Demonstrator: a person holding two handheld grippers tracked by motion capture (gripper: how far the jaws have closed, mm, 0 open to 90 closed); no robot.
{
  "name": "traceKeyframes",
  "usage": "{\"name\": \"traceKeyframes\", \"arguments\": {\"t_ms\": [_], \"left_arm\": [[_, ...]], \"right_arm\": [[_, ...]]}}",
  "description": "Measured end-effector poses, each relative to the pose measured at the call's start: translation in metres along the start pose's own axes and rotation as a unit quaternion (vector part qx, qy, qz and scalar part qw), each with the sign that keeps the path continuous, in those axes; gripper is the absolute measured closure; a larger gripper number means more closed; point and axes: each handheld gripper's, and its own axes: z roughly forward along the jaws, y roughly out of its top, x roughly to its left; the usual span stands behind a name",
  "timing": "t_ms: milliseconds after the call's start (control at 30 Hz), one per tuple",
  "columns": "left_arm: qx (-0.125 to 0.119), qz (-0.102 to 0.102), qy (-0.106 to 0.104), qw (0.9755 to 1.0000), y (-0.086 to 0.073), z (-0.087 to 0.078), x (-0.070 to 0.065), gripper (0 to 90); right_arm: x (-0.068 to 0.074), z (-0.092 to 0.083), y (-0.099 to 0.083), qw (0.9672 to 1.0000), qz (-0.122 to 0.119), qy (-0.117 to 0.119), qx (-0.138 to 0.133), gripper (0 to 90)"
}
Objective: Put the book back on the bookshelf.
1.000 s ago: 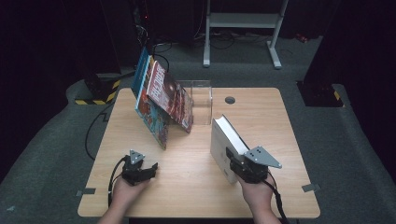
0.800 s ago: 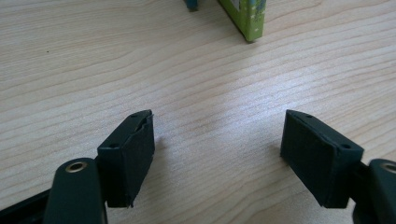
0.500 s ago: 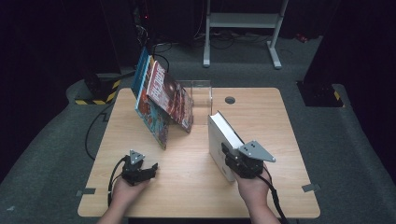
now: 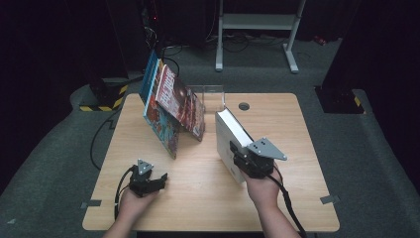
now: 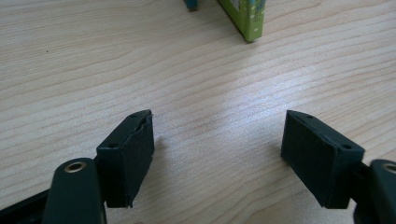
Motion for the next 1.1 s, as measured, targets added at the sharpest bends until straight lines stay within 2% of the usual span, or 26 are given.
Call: {"name": "traceKeyframes", "arguments": {"t_ms": [67, 267, 300, 367, 400, 467, 600, 800, 867, 933, 1100], "left_arm": [[0.001, 0.007, 0.001, 1.0, 0.0, 0.0, 0.0, 24.4], [0.003, 0.009, 0.001, 1.0, 0.001, 0.0, 0.0, 23.7], [0.006, 0.013, 0.002, 0.9999, 0.001, 0.0, 0.0, 22.5], [0.007, 0.008, -0.002, 0.9999, 0.001, 0.001, 0.0, 20.7], [0.008, 0.008, -0.003, 0.9999, 0.001, 0.001, 0.0, 20.4], [0.008, 0.008, -0.004, 0.9999, 0.001, 0.001, 0.0, 20.0], [0.009, 0.012, -0.004, 0.9999, 0.001, 0.001, 0.0, 18.8], [0.013, 0.015, -0.007, 0.9998, 0.002, 0.001, 0.001, 17.7], [0.016, 0.014, -0.008, 0.9998, 0.001, 0.001, 0.002, 14.9], [0.017, 0.013, -0.003, 0.9998, 0.0, -0.001, 0.002, 14.7], [0.016, 0.012, -0.003, 0.9998, 0.001, 0.0, 0.002, 14.0]], "right_arm": [[0.002, 0.006, 0.005, 1.0, -0.003, 0.0, -0.005, 54.5], [0.001, 0.021, 0.01, 1.0, 0.001, 0.001, -0.004, 54.5], [0.0, 0.027, 0.011, 1.0, 0.005, 0.001, -0.006, 54.5], [0.0, 0.031, 0.012, 1.0, 0.008, 0.001, -0.006, 54.5], [-0.002, 0.038, 0.014, 0.9998, 0.018, 0.001, -0.006, 54.5], [-0.004, 0.044, 0.015, 0.9996, 0.025, 0.0, -0.011, 54.5], [-0.006, 0.056, 0.017, 0.9994, 0.031, -0.006, -0.014, 54.5], [-0.007, 0.069, 0.02, 0.9994, 0.029, -0.015, -0.014, 54.5], [-0.007, 0.074, 0.022, 0.9994, 0.027, -0.018, -0.012, 54.5], [-0.006, 0.078, 0.023, 0.9993, 0.025, -0.023, -0.014, 54.5], [-0.008, 0.085, 0.025, 0.9989, 0.035, -0.026, -0.014, 54.5]]}}
